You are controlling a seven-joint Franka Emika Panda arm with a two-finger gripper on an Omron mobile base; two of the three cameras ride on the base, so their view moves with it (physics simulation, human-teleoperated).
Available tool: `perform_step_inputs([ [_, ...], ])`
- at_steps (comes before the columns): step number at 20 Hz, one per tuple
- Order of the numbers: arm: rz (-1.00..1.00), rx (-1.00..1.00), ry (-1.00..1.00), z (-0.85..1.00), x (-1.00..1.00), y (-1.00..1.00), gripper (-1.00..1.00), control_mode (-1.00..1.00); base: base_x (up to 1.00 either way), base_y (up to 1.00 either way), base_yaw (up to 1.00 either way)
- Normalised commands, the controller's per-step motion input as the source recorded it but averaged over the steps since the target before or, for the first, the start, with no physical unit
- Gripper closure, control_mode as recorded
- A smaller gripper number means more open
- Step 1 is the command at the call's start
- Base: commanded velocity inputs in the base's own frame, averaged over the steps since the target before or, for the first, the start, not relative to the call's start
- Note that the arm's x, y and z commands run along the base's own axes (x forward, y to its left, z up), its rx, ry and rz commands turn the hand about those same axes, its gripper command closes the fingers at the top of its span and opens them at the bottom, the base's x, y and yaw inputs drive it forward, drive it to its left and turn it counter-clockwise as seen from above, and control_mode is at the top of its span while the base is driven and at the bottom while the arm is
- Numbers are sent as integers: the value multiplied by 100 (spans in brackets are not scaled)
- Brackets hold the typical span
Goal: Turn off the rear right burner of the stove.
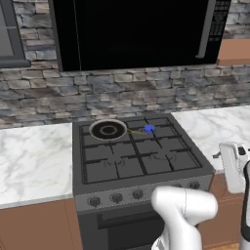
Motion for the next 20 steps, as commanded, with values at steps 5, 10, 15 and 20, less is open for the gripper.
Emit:
perform_step_inputs([
  [5,0,1,-10,-68,-4,47,-100,-100,0,0,0],
  [10,0,1,-4,-60,0,13,-100,-100,0,0,0],
  [15,3,6,-1,-56,0,1,-100,-100,0,0,0],
  [20,10,1,-7,-47,7,0,-100,-100,0,0,0],
])
